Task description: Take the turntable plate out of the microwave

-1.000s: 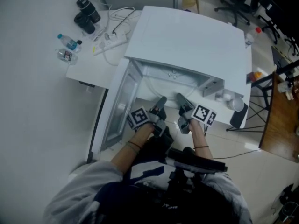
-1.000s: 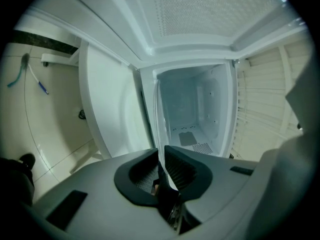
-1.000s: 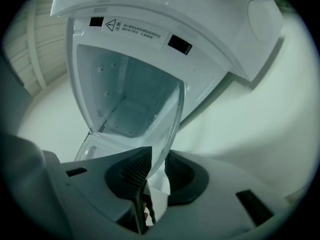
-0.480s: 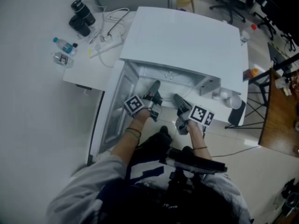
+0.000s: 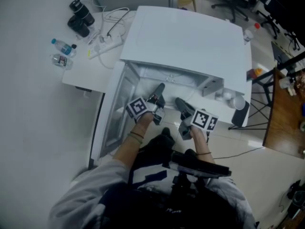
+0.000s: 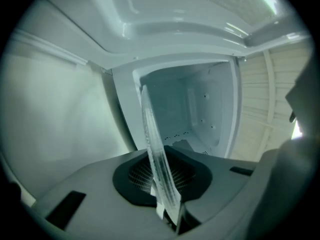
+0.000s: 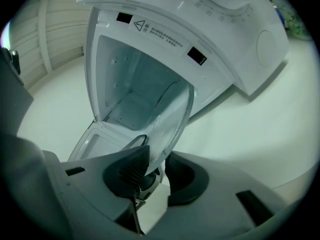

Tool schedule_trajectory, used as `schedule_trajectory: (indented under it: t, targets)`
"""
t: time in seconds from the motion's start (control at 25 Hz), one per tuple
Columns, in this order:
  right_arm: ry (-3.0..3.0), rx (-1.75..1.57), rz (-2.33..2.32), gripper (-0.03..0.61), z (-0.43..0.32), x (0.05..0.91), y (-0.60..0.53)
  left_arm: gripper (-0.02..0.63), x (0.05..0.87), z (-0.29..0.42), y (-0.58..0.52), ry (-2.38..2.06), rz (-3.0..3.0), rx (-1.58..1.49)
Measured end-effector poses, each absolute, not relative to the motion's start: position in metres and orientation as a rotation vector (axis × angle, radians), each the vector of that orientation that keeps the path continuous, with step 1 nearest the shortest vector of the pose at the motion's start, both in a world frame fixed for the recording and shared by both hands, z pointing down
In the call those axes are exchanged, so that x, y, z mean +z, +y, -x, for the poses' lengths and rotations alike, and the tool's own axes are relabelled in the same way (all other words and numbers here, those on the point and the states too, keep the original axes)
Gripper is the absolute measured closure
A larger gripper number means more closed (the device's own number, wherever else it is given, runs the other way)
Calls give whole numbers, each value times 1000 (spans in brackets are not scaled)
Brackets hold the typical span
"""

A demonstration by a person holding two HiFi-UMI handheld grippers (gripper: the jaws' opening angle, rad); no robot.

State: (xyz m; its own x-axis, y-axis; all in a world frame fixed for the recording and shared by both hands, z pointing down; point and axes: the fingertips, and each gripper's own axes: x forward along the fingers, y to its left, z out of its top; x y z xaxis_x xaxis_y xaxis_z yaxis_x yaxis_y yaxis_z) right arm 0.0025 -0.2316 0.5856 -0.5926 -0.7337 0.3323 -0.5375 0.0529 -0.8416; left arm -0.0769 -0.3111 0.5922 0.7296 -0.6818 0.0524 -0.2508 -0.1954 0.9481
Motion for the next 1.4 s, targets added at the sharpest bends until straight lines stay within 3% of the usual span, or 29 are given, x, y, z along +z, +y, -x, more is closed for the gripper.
schedule_trajectory:
  t: [0.12, 0.48, 0.64, 1.4]
  targets:
    - [2154, -1554, 1297, 472, -1, 584, -222, 583, 587, 85, -303, -794, -1832, -416]
    - [2221, -1521, 1252, 471, 1, 566, -179, 583, 545, 75, -252, -654, -1719, -669]
    - [2276, -1496, 1230, 469, -2, 553, -148, 583, 546, 83, -218, -764, -1753, -609]
    - [2455, -1386, 1089, 465, -54, 519, 22, 586, 493, 32, -39, -753, -1768, -808]
